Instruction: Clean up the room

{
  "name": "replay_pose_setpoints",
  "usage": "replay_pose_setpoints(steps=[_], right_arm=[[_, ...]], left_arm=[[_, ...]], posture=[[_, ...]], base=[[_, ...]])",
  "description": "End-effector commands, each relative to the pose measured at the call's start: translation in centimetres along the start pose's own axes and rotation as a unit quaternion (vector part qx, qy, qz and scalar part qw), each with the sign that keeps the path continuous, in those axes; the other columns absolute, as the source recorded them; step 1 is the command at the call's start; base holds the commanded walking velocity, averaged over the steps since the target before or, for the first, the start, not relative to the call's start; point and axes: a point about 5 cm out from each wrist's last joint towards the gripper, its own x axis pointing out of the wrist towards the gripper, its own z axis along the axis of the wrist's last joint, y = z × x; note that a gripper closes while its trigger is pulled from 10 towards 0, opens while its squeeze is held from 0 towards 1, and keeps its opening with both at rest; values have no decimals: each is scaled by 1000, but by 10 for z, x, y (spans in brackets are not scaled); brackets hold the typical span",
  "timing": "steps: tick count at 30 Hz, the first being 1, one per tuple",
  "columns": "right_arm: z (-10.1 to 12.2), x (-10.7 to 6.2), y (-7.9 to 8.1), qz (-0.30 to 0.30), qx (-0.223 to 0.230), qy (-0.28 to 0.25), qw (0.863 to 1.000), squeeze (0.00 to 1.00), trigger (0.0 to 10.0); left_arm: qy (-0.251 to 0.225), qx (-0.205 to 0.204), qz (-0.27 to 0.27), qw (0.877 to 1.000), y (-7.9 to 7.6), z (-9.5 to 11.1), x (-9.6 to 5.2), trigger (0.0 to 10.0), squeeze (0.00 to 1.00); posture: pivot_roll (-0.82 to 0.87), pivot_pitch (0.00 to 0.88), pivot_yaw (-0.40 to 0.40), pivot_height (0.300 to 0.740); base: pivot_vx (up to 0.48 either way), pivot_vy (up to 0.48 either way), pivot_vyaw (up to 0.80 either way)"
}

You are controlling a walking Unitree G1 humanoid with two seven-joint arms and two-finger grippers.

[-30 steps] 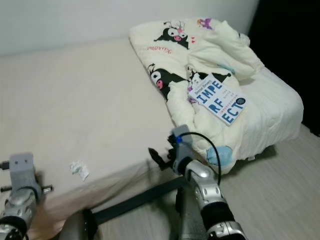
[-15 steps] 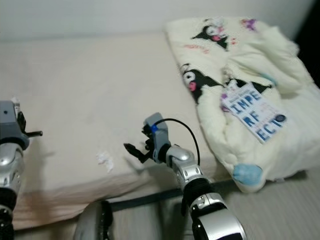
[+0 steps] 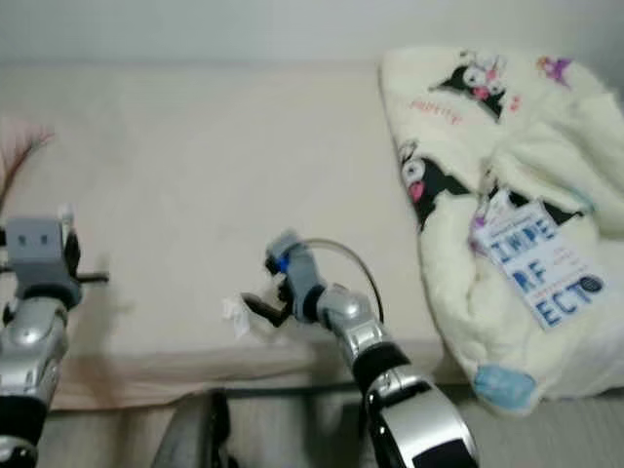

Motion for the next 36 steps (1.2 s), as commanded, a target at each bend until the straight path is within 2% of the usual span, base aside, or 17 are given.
replay_pose_setpoints(steps=[1, 2, 4, 13, 17, 22, 29, 32, 36], right_arm=[[-17, -1, 2, -29, -17, 47, 998, 0, 10000], [-19, -2, 1, -37, -12, 52, 998, 0, 10000], [-22, -2, 2, -41, -6, 55, 998, 0, 10000], [-26, -1, 9, -22, 27, 44, 998, 0, 10000], [-19, 1, 11, -12, 22, 25, 999, 0, 10000], [-2, 8, 9, -22, 3, 6, 1000, 0, 10000], [10, 10, 7, -16, 12, -14, 1000, 0, 10000], [30, 17, 14, 37, 39, -53, 997, 0, 10000], [38, 21, 24, 89, 42, -63, 993, 0, 10000]], left_arm=[[19, 8, -14, 1000, -4, -8, -9, 9451, 0], [21, 9, -17, 1000, -4, -8, -11, 9882, 0], [23, 9, -19, 1000, -4, -9, -14, 10000, 0], [28, 15, -30, 999, -6, -7, -27, 10000, 0], [24, 20, -33, 999, -6, -2, -32, 10000, 0], [21, 33, -33, 999, 0, 7, -45, 10000, 0], [23, 38, -36, 998, 2, 11, -52, 10000, 0], [29, 44, -47, 997, -3, 14, -61, 10000, 0], [34, 45, -51, 997, -4, 14, -67, 10000, 0]], posture=[[74, 331, -63, 440], [80, 339, -61, 440], [89, 352, -58, 440], [114, 388, -51, 440], [137, 408, -47, 440], [189, 439, -35, 440], [226, 460, -29, 440], [243, 475, -27, 440], [247, 487, -30, 440]], base=[[0, 0, 0], [0, 0, 0], [0, 0, 0], [0, 0, 0], [0, 0, 0], [0, 0, 0], [0, 0, 0], [0, 0, 0], [0, 0, 0]])
